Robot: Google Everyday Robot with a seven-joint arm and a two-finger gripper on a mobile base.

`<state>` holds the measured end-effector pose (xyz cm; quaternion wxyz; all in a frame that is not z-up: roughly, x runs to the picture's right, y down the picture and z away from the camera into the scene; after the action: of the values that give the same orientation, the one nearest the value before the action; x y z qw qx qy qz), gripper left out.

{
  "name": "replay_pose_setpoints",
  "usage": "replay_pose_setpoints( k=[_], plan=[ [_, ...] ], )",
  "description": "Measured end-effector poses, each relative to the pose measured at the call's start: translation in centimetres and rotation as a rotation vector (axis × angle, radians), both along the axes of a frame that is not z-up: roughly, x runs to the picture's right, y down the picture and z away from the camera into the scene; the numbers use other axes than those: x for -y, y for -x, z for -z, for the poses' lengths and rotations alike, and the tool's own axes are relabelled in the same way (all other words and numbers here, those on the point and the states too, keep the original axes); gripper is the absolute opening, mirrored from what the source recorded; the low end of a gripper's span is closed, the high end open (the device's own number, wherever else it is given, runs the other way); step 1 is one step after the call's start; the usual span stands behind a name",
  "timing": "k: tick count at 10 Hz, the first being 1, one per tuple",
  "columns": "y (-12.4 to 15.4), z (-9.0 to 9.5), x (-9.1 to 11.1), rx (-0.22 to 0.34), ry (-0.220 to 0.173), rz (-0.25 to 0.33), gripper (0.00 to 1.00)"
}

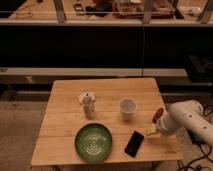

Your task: Push the eraser across the table

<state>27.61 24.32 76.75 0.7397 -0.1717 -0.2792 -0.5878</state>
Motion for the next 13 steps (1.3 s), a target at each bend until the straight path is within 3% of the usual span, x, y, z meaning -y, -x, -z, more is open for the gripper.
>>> replay_pose_setpoints(
  k=[1, 2, 5, 10, 12, 13],
  plan=[
    [0.0, 0.0, 0.0, 0.0, 0.0, 0.0, 0.76],
    [0.0, 0.0, 0.0, 0.0, 0.0, 0.001, 0.8],
    [0.2, 0.0, -0.1, 0.003, 0.003, 0.011, 0.77],
    [0.2, 0.2, -1.5, 0.009, 0.0, 0.031, 0.28],
    [1.0, -0.1, -3.2, 0.041, 0.0, 0.053, 0.06],
    [1.5, -0.3, -3.8, 0.059, -0.002, 0.062, 0.02]
  ],
)
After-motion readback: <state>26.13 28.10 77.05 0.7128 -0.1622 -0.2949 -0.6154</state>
